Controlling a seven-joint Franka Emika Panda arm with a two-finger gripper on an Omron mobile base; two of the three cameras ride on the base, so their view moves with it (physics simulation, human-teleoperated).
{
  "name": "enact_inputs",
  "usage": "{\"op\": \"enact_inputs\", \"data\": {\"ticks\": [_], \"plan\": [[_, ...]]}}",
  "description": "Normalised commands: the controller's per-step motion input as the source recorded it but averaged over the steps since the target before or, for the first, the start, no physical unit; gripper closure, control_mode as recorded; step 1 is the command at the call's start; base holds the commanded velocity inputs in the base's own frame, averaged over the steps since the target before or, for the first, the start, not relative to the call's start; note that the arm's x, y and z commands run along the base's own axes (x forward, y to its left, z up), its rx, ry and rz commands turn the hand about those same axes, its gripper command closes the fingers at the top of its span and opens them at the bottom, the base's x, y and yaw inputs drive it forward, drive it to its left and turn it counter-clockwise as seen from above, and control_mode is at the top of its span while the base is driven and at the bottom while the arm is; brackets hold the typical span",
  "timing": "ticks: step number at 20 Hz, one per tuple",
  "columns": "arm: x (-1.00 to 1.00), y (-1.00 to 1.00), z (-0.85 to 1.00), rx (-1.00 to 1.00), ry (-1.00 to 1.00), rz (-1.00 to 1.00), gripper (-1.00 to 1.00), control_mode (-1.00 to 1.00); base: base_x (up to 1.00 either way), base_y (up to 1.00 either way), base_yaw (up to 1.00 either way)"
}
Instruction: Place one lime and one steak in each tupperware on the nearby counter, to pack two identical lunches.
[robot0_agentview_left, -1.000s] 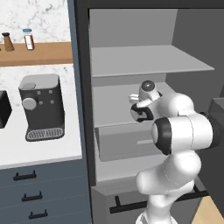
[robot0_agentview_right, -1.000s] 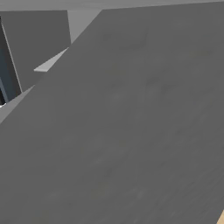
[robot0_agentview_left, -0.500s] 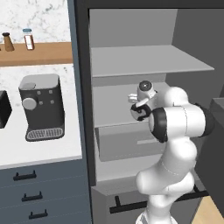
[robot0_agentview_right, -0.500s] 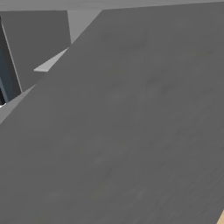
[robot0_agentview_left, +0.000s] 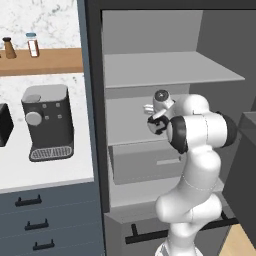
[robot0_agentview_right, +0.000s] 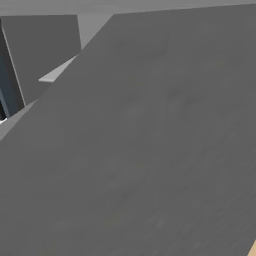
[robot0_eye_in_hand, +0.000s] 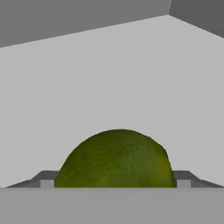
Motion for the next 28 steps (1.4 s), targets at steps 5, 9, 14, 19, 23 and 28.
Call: {"op": "enact_inputs", "data": {"ticks": [5,9,14,19,23,28], "plan": [[-0.13,-0.03,-0.48,0.00,0.09,-0.05,1.00,-1.00,0.00,0.00,0.00],[-0.53,0.00,-0.29,0.00,0.03,-0.06,1.00,-1.00,0.00,0.00,0.00],[-1.00,0.22,-0.01,0.00,-0.03,-0.01,1.00,-1.00,0.00,0.00,0.00],[-1.00,0.29,0.13,0.00,-0.09,0.00,1.00,-1.00,0.00,0.00,0.00],[-1.00,0.11,0.51,0.00,-0.01,0.00,1.00,-1.00,0.00,0.00,0.00],[-1.00,0.00,0.70,0.02,0.00,0.02,1.00,-1.00,0.00,0.00,0.00]]}}
